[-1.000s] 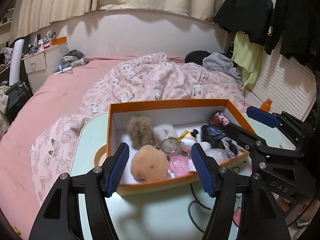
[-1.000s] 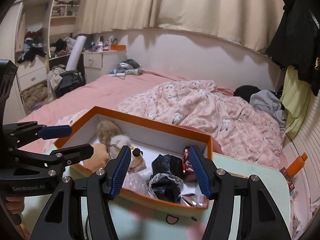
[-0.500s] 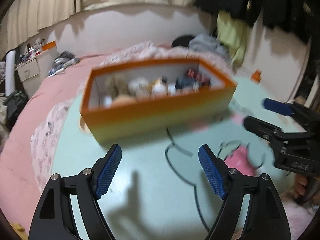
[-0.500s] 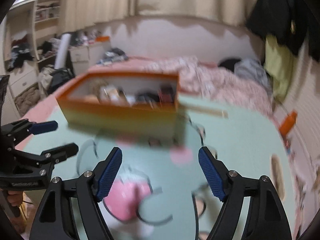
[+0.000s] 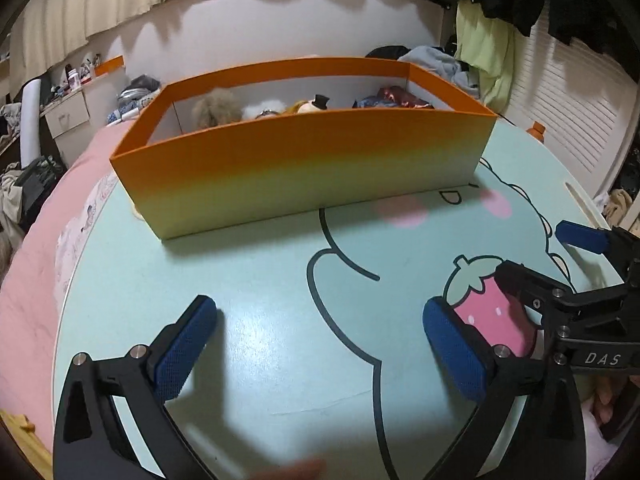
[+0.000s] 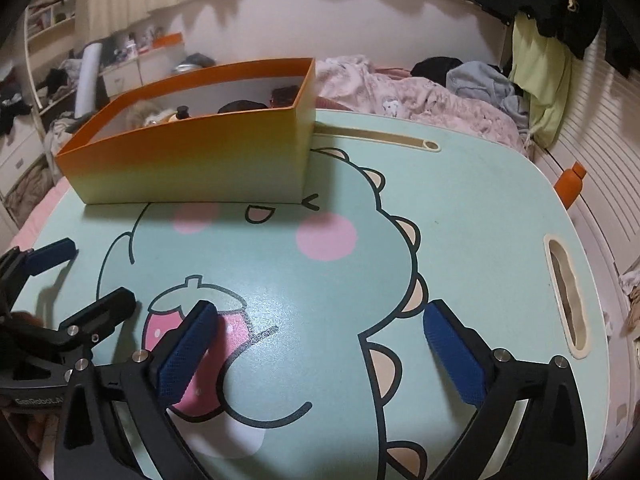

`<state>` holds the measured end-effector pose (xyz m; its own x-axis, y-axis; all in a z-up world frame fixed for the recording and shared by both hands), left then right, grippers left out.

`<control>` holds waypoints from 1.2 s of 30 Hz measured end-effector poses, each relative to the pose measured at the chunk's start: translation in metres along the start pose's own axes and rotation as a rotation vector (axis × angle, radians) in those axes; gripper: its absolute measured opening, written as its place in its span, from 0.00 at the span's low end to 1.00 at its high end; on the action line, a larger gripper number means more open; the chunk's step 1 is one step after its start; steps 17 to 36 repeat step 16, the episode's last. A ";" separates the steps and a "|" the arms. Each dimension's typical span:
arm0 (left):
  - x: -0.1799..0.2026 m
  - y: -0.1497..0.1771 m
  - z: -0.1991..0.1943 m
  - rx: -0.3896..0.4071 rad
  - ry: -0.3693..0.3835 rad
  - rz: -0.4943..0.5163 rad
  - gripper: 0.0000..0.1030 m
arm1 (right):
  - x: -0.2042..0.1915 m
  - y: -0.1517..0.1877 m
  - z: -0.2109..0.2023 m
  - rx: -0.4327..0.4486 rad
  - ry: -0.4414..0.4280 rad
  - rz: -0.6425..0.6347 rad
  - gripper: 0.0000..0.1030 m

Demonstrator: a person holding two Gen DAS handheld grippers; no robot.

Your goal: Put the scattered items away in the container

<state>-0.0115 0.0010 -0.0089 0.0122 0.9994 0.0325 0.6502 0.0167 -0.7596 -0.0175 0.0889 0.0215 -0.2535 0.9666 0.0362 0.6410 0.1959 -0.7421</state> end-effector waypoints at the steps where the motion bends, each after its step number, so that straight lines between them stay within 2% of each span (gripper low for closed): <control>1: 0.000 0.000 0.001 0.001 0.000 0.001 1.00 | 0.000 0.001 0.000 0.001 0.000 0.000 1.00; 36: 0.003 0.005 -0.001 0.009 0.015 0.010 1.00 | 0.000 0.001 0.000 0.001 0.001 -0.002 1.00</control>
Point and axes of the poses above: each gripper's, at about its wrist camera, not at the fingertips, and z roughly the way its jaws point, x to its right, y to its underside, the point moved 5 cm from there along z, roughly the way its jaws point, and after that the axes turned 6 degrees about x, right-handed, at the moved point
